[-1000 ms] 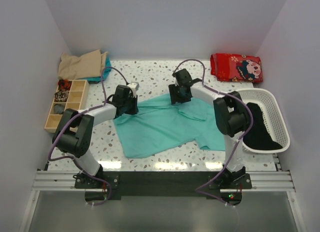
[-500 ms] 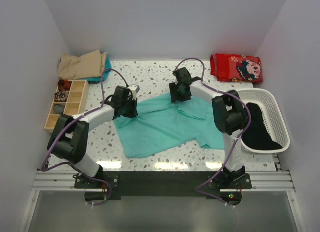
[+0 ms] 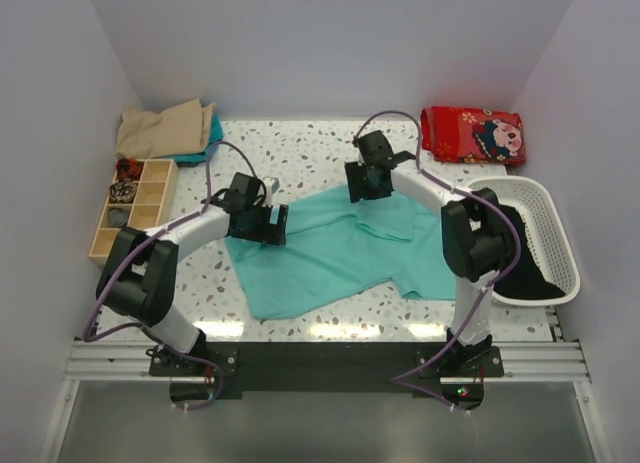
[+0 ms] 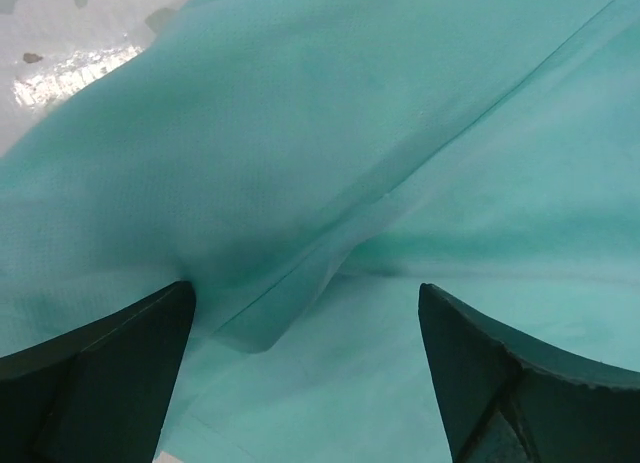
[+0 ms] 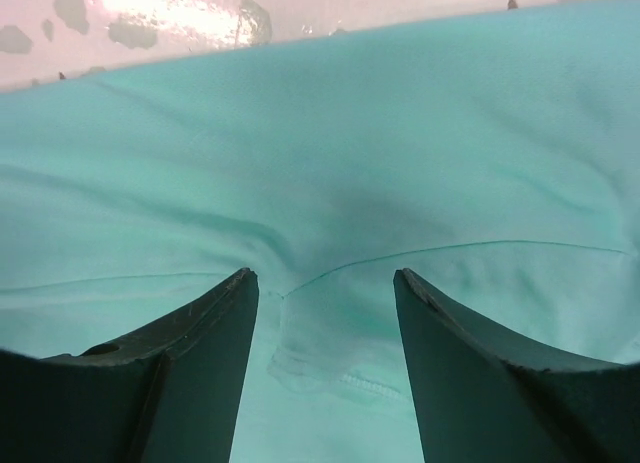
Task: Fold and stack the t-shirts
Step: Fold the flattened tshirt in 1/3 of the way
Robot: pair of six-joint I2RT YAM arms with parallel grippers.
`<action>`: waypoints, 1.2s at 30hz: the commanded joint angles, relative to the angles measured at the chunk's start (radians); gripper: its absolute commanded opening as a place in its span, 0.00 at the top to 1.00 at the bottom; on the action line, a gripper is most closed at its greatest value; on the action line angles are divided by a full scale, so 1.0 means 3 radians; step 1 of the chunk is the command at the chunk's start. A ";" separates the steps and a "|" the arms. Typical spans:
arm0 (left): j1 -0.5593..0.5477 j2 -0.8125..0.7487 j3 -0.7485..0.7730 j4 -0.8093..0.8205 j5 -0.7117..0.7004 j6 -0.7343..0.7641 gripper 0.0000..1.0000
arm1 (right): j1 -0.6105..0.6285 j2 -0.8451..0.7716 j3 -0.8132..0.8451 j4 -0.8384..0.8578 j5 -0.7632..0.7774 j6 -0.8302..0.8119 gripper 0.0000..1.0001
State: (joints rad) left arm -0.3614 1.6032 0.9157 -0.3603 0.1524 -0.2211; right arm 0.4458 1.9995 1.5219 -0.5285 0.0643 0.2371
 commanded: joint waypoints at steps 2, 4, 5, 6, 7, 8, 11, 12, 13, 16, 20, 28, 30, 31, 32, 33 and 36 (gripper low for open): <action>-0.0012 -0.0281 0.0118 -0.0185 -0.0318 -0.0019 0.00 | -0.0049 -0.0182 0.0178 -0.0013 0.0134 -0.0069 0.38; -0.0012 -0.0384 0.0082 -0.0159 -0.0426 -0.0091 0.00 | -0.0064 -0.0141 0.0239 -0.0018 0.0113 -0.0044 0.38; -0.0012 -0.0414 0.0062 -0.0124 -0.0497 -0.0162 0.00 | -0.0074 -0.0090 0.0245 0.0008 0.0098 -0.0034 0.38; -0.0007 -0.0465 0.0036 -0.0088 -0.0599 -0.0198 0.00 | -0.0075 -0.0064 0.0260 0.0013 0.0082 -0.0018 0.38; -0.0007 -0.0486 -0.0010 0.0004 -0.0641 -0.0234 0.00 | -0.0080 -0.0044 0.0280 0.0018 0.0082 -0.0018 0.39; -0.0007 -0.0501 -0.0035 0.0070 -0.0697 -0.0306 0.00 | -0.0080 -0.0028 0.0281 0.0064 0.0092 -0.0003 0.39; 0.0013 -0.0456 -0.0122 0.0260 -0.0637 -0.0398 0.00 | -0.0136 0.0049 0.0270 0.0125 0.0108 0.0033 0.39; 0.0018 -0.0364 -0.0123 0.0285 -0.0600 -0.0413 0.00 | -0.0161 0.0104 0.0275 0.0120 0.0103 0.0043 0.39; 0.0019 -0.0308 -0.0148 0.0341 -0.0575 -0.0429 0.00 | -0.0192 0.0125 0.0265 0.0115 0.0098 0.0063 0.39; 0.0019 -0.0113 -0.0260 0.0489 -0.0411 -0.0475 0.00 | -0.0345 0.0181 0.0174 0.0146 0.0006 0.0135 0.39; 0.0054 0.0096 -0.0439 0.0679 -0.0344 -0.0547 0.00 | -0.0555 0.0217 0.0040 0.0177 0.0036 0.0192 0.39; 0.0356 0.0628 -0.0179 0.0736 -0.0410 -0.0409 0.00 | -0.0826 0.0580 0.0183 -0.0017 0.0113 0.0268 0.39; 0.0448 0.0816 0.0151 0.0588 -0.0452 -0.0322 0.00 | -0.0847 0.0698 0.0280 -0.0069 0.0052 0.0268 0.39; 0.0478 0.0899 0.0280 0.0532 -0.0482 -0.0261 0.00 | -0.0847 0.0739 0.0326 -0.0084 0.0036 0.0263 0.40; 0.0539 0.0980 0.0418 0.0465 -0.0498 -0.0169 0.00 | -0.0852 0.0805 0.0372 -0.0135 -0.0024 0.0263 0.40; 0.0570 0.1133 0.0678 0.0358 -0.0493 -0.0123 0.00 | -0.0847 0.0831 0.0444 -0.0135 -0.0060 0.0253 0.40; 0.0663 0.1338 0.1077 0.0270 -0.0467 -0.0046 0.00 | -0.0847 0.0923 0.0638 -0.0202 -0.0122 0.0212 0.40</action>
State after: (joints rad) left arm -0.2199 1.8885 1.1366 -0.1173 0.0414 -0.3016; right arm 0.2043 2.1845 1.6695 -0.5255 0.0616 0.3058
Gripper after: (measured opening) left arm 0.997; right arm 0.603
